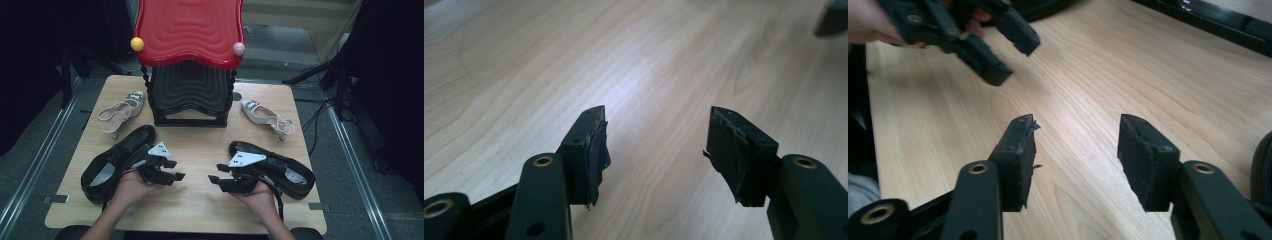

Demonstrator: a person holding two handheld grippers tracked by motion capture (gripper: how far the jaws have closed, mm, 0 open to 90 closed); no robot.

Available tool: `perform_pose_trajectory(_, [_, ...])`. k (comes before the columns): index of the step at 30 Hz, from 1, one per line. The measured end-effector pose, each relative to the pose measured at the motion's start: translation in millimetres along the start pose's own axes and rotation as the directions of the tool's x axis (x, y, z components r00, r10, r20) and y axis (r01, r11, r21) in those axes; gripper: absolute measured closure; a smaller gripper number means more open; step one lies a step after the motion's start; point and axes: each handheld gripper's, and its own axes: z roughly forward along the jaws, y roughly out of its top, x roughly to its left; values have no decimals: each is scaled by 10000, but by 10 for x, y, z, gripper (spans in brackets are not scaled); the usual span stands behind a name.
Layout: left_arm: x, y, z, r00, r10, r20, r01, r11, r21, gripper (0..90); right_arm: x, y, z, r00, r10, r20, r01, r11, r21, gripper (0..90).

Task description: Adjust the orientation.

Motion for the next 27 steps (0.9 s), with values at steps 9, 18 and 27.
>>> perform_pose_trajectory(9, [29,-73,-45,10000,3,-70,-2,9999,131,440,-62,-49,41,9991,265,-332,-255,9992,314,600])
perform_pose_trajectory(18, [27,-69,-85,9999,-55,120,53,9999,163,467,-129,-52,34,9983,544,-212,-536,9979,361,552])
perform_pose_trajectory(27, [39,-67,-118,9998,64,166,-68,9996,264,519,-130,-51,-1,9995,315,-96,-314,9995,86,582])
